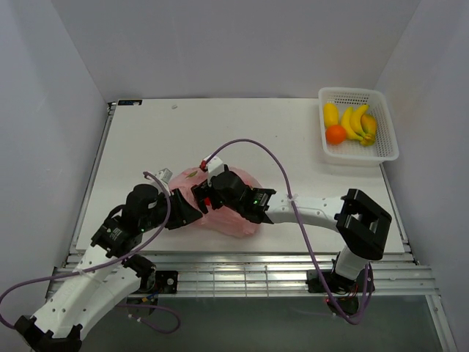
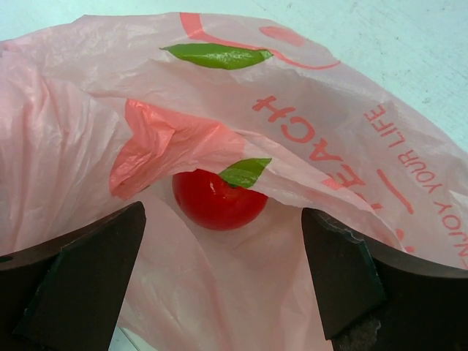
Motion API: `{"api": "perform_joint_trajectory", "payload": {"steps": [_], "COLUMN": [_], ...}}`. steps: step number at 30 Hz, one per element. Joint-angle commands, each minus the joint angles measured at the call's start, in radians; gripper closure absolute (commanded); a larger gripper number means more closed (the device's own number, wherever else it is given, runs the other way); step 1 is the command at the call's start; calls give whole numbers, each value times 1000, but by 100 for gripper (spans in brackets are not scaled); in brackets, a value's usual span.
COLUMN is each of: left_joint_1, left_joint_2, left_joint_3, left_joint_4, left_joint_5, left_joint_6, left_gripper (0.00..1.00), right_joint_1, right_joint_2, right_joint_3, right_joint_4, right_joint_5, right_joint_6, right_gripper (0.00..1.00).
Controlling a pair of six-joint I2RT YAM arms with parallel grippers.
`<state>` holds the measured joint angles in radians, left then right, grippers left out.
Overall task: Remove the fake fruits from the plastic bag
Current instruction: Adjust the plastic bag at the center of the board.
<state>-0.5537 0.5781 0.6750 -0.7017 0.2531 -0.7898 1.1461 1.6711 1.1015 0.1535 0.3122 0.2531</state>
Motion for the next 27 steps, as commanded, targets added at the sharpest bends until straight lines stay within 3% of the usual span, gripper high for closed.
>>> {"api": "perform_joint_trajectory", "payload": {"steps": [1, 5, 9, 16, 21, 24, 27], "left_joint_1": [-2, -2, -2, -2, -2, -2, -2], "left_joint_2": [38, 23, -82, -155, -127, -75, -29], "left_joint_3": [58, 167, 228, 282, 288, 216, 124], "left_joint_4": [-82, -240, -353, -536, -628, -584, -440], "left_joint_5": [-246, -473, -572, -575, -497, -329, -176], "left_joint_6": [-61, -172, -268, -391, -416, -364, -304], "left_gripper": [98, 100, 100, 100, 100, 100, 100], "right_joint_1": [3, -2, -14, -16, -14, -16, -14], "right_joint_2": [-24, -27, -33, -102, -143, -181, -220], "right_joint_3": [-47, -117, -192, -373, -405, -375, -333], "right_joint_4": [46, 38, -18, -109, -212, -200, -120], "right_joint_5": [-4, 31, 83, 112, 189, 167, 78], "right_joint_6": [40, 89, 126, 213, 244, 195, 120], "right_gripper": [8, 9, 9, 9, 9, 9, 10]}}
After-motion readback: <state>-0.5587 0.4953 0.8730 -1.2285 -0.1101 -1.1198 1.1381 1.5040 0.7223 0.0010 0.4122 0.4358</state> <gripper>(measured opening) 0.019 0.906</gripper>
